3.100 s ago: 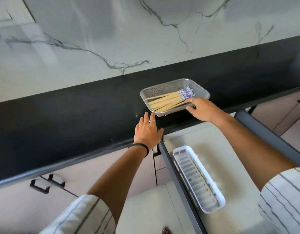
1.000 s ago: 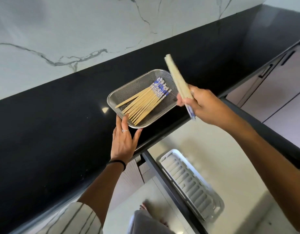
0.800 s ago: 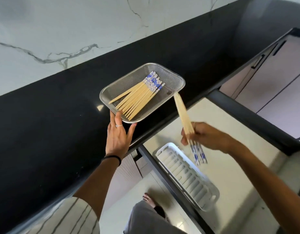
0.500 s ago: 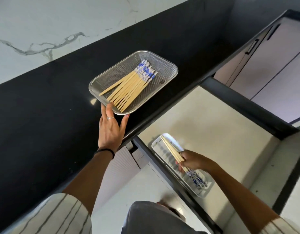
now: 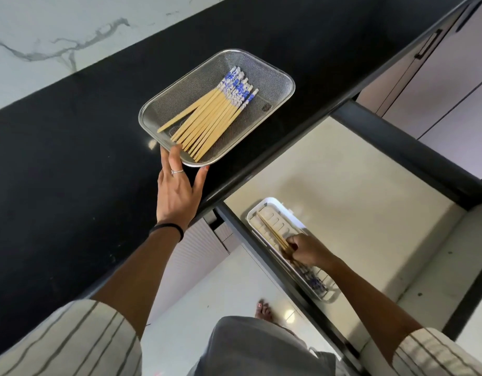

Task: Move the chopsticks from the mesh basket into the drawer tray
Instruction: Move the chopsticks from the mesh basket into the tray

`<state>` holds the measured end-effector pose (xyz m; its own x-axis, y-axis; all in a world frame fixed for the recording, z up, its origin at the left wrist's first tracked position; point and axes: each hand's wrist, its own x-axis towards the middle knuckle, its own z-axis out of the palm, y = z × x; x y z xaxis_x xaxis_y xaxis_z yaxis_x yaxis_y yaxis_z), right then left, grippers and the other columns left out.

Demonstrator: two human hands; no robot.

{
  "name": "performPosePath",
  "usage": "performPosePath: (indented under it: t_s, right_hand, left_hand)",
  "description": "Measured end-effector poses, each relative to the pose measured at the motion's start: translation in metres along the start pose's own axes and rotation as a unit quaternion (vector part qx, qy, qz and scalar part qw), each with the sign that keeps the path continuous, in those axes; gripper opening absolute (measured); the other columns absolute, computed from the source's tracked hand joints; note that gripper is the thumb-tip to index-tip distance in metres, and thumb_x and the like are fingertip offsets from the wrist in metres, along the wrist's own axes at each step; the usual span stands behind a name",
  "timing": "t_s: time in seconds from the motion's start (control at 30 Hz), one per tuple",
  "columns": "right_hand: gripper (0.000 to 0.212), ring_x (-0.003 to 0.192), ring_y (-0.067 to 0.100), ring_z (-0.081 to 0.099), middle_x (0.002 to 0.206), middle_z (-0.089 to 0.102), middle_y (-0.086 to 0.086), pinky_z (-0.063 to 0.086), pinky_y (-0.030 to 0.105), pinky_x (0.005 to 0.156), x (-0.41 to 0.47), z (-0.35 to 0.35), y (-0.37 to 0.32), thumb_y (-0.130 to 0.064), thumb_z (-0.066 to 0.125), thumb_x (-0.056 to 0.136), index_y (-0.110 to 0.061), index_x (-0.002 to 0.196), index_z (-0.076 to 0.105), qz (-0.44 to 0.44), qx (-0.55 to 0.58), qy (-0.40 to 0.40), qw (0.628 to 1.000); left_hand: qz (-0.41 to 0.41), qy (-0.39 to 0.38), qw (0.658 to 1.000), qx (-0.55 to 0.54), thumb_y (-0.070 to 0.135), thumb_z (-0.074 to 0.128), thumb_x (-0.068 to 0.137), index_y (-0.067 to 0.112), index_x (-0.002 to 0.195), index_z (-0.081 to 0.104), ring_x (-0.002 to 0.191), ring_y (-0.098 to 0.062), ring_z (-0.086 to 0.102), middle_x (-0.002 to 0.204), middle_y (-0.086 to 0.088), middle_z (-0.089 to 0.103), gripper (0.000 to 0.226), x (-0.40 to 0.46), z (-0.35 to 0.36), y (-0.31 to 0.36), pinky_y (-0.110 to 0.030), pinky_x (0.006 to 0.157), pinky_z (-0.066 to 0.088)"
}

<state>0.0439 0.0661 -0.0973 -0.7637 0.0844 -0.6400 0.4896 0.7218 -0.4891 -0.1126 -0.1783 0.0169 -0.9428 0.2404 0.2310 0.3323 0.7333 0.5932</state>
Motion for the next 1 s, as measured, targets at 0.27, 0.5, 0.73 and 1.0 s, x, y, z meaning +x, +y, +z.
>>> performPosePath:
  t_s: [0.27,0.5,0.73,1.0]
  right_hand:
    - [0.027,0.097,0.018,0.065,0.110,0.068,0.003,0.053,0.032,0.090,-0.011,0.001,-0.001,-0.014,0.066,0.085,-0.012,0.111,0.066,-0.032,0.042,0.056,0.997]
    - [0.023,0.100,0.018,0.064,0.109,0.069,0.005,0.047,0.021,0.088,-0.012,0.003,-0.002,-0.010,0.064,0.087,-0.008,0.110,0.066,-0.034,0.053,0.081,0.995]
    - [0.021,0.095,0.017,0.065,0.104,0.068,0.004,0.052,0.022,0.084,-0.013,0.007,0.000,-0.011,0.064,0.087,-0.009,0.108,0.067,-0.028,0.072,0.102,0.992]
    - [0.029,0.098,0.018,0.065,0.102,0.063,-0.009,0.051,0.025,0.090,-0.013,0.013,0.002,-0.013,0.064,0.088,-0.011,0.117,0.063,-0.021,0.109,0.137,0.984]
  left_hand:
    - [-0.007,-0.009,1.000,0.006,0.051,0.042,0.099,0.020,0.141,0.020,0.141,-0.045,0.030,0.155,-0.024,0.022,0.057,0.001,0.001,0.000,-0.059,0.109,0.037]
    - [-0.003,-0.014,1.000,0.006,0.051,0.043,0.098,0.018,0.141,0.020,0.139,-0.045,0.034,0.153,-0.023,0.024,0.059,0.002,0.001,0.000,-0.060,0.107,0.039]
    - [-0.012,-0.019,1.000,0.007,0.049,0.043,0.099,0.013,0.143,0.021,0.139,-0.045,0.033,0.154,-0.025,0.022,0.062,0.002,0.000,0.002,-0.059,0.108,0.038]
    - [-0.005,-0.025,1.000,0.002,0.046,0.045,0.099,0.007,0.144,0.023,0.135,-0.045,0.038,0.151,-0.026,0.026,0.063,0.003,-0.002,0.003,-0.058,0.104,0.042]
